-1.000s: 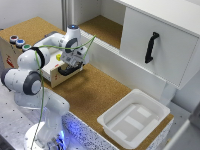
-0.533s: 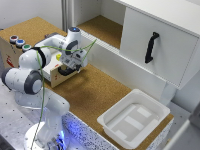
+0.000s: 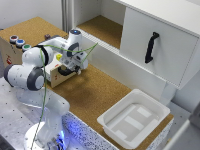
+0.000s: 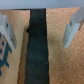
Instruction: Push the drawer
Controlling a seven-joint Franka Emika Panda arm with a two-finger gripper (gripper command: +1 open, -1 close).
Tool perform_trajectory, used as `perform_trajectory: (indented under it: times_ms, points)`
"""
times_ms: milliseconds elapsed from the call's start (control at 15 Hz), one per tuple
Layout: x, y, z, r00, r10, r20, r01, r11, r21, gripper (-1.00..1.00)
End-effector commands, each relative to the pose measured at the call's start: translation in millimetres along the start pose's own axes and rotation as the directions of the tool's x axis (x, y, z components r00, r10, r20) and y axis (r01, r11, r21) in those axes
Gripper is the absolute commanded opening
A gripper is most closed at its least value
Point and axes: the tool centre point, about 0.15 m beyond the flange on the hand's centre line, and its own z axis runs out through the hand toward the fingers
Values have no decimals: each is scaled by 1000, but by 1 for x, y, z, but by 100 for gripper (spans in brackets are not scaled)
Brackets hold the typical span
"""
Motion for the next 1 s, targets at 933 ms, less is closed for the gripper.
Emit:
perform_trajectory:
  times_ms: [933]
  points:
    - [22, -30, 23, 995, -74, 69, 68, 995, 75, -100]
